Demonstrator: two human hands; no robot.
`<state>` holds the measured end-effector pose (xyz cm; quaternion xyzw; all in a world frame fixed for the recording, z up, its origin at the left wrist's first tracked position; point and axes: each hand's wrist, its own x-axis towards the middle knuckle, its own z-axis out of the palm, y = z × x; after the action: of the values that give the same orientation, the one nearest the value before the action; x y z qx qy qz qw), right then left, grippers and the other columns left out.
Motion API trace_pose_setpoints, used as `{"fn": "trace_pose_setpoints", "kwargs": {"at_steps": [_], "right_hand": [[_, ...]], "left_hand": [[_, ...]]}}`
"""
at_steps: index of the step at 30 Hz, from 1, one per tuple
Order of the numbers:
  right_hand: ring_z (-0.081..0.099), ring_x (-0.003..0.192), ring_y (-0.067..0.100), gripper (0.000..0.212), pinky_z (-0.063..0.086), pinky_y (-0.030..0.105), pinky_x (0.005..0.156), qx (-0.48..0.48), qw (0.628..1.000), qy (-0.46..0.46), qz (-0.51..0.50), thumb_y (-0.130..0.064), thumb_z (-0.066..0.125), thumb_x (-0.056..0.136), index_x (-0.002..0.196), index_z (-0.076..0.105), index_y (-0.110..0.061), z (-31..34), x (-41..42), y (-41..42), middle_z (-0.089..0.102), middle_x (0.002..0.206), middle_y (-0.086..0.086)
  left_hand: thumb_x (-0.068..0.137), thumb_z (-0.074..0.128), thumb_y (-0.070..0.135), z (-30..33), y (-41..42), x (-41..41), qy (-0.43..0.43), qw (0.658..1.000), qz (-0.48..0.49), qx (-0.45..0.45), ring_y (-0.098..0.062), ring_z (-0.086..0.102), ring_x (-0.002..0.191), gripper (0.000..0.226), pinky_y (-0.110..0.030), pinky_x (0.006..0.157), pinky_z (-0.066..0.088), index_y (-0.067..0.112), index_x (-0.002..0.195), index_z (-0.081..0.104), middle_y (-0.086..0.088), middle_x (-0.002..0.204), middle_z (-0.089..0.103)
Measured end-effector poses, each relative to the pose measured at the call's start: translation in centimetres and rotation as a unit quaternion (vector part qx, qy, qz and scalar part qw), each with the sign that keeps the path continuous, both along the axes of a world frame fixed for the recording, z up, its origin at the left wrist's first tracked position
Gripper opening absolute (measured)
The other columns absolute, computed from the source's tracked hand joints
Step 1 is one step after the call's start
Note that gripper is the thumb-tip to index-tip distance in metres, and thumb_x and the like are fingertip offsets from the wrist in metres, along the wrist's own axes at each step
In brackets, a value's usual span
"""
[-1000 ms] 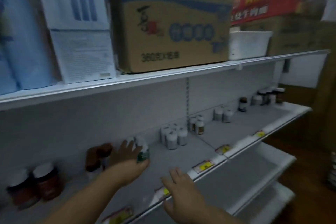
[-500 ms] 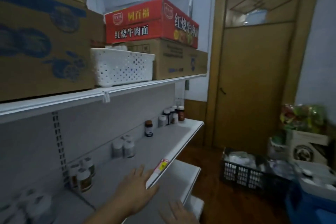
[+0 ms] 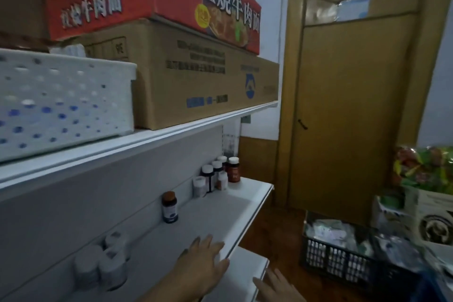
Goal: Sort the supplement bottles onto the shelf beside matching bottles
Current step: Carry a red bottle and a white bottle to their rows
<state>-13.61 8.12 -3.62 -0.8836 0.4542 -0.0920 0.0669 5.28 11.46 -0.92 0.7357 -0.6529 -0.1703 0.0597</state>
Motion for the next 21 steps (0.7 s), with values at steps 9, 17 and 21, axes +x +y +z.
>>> {"fn": "trace_pose_setpoints", "kwargs": {"at_steps": [9,17,21], "right_hand": [[0.019,0.145,0.021,0.06,0.016,0.033,0.117,0.076,0.987,0.132,0.045,-0.045,0.026,0.098,0.149,0.001,-0.027,-1.0,-5.0,-14.4,-0.002,0.16,0.01],[-0.005,0.147,0.021,0.075,0.008,0.038,0.12,0.167,0.974,0.083,0.131,-0.059,0.044,0.088,0.148,0.006,-0.034,-1.0,-3.2,-24.0,-0.004,0.16,-0.001],[-0.006,0.147,0.023,0.074,0.009,0.037,0.118,0.142,0.98,0.077,0.115,-0.049,0.049,0.089,0.149,0.009,-0.032,-1.3,-1.5,-28.7,-0.001,0.16,0.002]], "left_hand": [[0.091,0.033,0.056,-0.4,-11.0,-3.4,0.031,0.997,0.067,-0.007,-0.025,0.008,0.146,0.061,-0.039,0.119,0.015,0.035,0.146,0.017,0.002,0.16,0.006],[0.092,0.037,0.054,-1.5,-18.7,-1.1,0.082,0.986,0.142,-0.007,-0.019,0.01,0.146,0.061,-0.035,0.119,0.014,0.036,0.146,0.016,0.005,0.159,0.007],[0.092,0.042,0.05,-1.8,-23.6,0.1,0.108,0.981,0.151,-0.065,-0.015,0.021,0.143,0.06,-0.029,0.116,0.019,0.033,0.145,0.02,0.006,0.157,0.018]]}}
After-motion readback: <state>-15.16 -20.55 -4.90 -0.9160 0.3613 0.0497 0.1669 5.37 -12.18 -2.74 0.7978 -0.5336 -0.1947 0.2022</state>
